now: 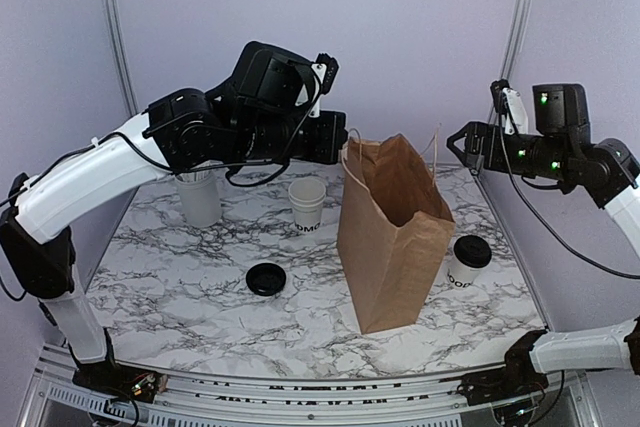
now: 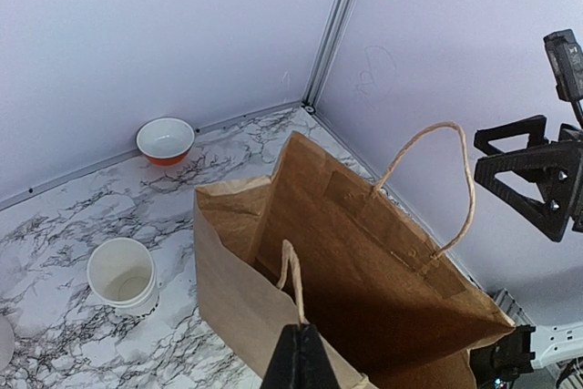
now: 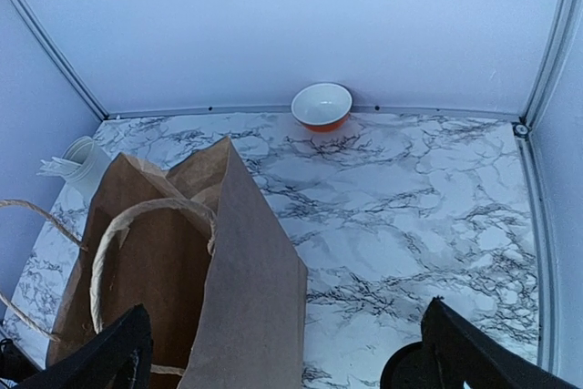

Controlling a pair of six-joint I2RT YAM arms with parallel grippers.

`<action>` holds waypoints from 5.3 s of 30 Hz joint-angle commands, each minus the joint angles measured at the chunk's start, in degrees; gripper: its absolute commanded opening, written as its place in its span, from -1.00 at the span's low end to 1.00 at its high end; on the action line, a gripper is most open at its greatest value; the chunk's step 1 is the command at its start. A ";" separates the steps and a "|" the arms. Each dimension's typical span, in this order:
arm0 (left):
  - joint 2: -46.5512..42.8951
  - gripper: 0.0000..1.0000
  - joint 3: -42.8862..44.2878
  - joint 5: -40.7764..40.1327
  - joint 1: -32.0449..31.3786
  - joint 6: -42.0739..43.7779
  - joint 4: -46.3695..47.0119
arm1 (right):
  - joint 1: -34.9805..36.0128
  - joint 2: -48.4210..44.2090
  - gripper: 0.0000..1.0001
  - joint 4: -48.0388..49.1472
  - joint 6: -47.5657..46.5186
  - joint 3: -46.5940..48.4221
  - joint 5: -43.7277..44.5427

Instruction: Pack the takeout coffee

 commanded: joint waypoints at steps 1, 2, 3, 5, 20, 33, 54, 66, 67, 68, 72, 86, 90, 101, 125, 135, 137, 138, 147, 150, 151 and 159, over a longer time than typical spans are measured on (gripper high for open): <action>-4.30 -1.00 -1.96 -2.05 -0.62 -0.64 1.99 | -0.22 0.20 0.99 -0.47 0.37 0.42 2.06; -4.57 -1.00 -2.36 -1.99 -0.76 -0.50 2.11 | -0.25 0.31 0.99 -0.53 0.37 0.41 2.10; -4.81 -1.00 -2.45 -1.57 -0.81 -0.37 2.18 | -0.26 0.31 0.99 -0.46 0.38 0.49 2.10; -4.97 -1.00 -2.38 -0.87 -0.88 -0.25 2.19 | -0.24 0.41 0.99 -0.36 0.43 0.48 2.04; -8.65 -1.00 -6.78 -4.32 -2.21 -1.09 2.40 | -0.25 2.08 1.00 -1.92 1.01 -0.67 2.84; -13.24 -0.64 -9.92 -6.78 -2.93 0.47 3.52 | -0.26 4.12 1.00 -6.58 4.01 -9.08 9.87; -24.35 0.63 -24.51 -5.71 5.25 2.42 10.35 | -8.21 -3.78 0.77 -4.36 13.82 -29.72 7.98; -26.88 0.63 -28.21 -2.54 8.03 1.76 11.98 | -11.55 0.00 0.72 0.56 13.09 -30.73 5.93; -26.96 0.63 -28.46 -2.42 8.24 1.68 12.04 | -12.05 0.12 0.72 1.05 12.87 -30.83 5.51; -27.07 0.63 -28.67 -2.24 8.38 1.57 12.15 | -12.30 0.33 0.72 1.34 12.64 -30.87 5.30; -27.18 0.63 -29.29 -1.64 8.90 1.41 12.43 | -12.61 1.44 0.72 1.98 12.30 -30.23 5.06; -26.61 0.63 -29.80 0.22 9.83 1.02 13.04 | -12.61 4.10 0.72 2.99 11.53 -29.75 4.30; -26.31 0.63 -29.89 0.56 9.97 1.08 13.06 | -12.57 4.80 0.68 2.89 11.21 -29.52 4.50; -25.86 0.63 -29.98 1.81 10.59 0.93 13.02 | -12.11 6.91 0.57 0.96 10.55 -28.37 5.60; -25.94 0.63 -30.99 4.03 11.56 0.62 13.28 | -7.17 10.82 0.65 -2.91 13.08 -26.58 10.71; -25.77 0.63 -31.18 4.74 11.67 0.35 13.59 | -7.99 10.21 0.62 -2.82 12.90 -27.31 10.34; -25.70 0.63 -31.21 4.82 11.69 0.27 13.62 | -8.20 10.21 0.56 -2.82 12.83 -27.52 10.45; -25.68 0.63 -31.12 4.83 11.77 0.36 13.57 | -8.17 10.22 0.53 -2.82 12.84 -27.59 10.50; -25.84 0.62 -31.21 5.01 11.91 0.39 13.68 | -8.19 10.15 0.48 -3.46 12.73 -27.83 10.52; -25.86 0.62 -31.15 4.92 11.93 0.40 13.63 | -8.17 8.77 0.39 -3.98 12.83 -26.20 10.38; -25.86 0.62 -31.07 4.88 12.00 0.47 13.58 | -8.17 8.17 0.35 -4.16 12.75 -25.48 10.45; -26.03 0.62 -31.12 3.97 12.11 0.36 13.68 | -8.13 4.30 0.30 -5.79 12.07 -18.94 10.48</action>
